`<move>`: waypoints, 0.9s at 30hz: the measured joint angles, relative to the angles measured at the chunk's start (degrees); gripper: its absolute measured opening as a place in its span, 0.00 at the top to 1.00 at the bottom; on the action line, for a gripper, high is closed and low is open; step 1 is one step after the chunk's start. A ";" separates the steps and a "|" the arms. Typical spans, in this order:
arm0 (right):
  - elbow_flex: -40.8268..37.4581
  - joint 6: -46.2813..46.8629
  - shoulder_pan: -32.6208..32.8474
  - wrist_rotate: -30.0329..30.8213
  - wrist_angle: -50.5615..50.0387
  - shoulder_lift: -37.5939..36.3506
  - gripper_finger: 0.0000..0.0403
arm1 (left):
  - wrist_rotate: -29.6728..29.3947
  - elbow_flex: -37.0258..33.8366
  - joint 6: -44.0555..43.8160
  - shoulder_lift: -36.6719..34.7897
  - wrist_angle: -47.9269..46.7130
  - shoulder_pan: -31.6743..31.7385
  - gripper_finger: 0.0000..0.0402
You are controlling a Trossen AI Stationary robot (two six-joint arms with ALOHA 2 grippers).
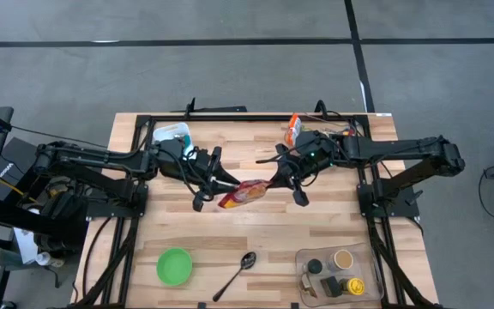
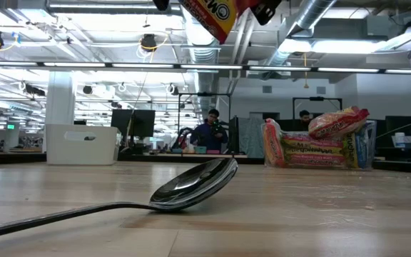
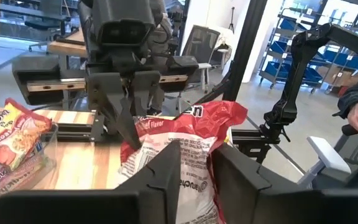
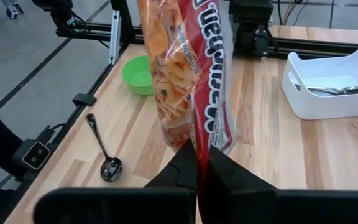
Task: Pick & Place Food Item
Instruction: Put the red noodle pack into the top transparent bin
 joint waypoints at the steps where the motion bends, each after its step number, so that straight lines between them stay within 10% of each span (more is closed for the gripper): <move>1: 0.00 0.00 -0.18 0.02 0.01 0.00 1.00 | -0.01 0.00 0.00 0.00 -0.03 0.00 0.78; 27: -0.02 9.13 -6.44 0.80 -3.34 -0.11 1.00 | -3.04 0.00 -2.51 -3.91 -5.44 3.41 0.73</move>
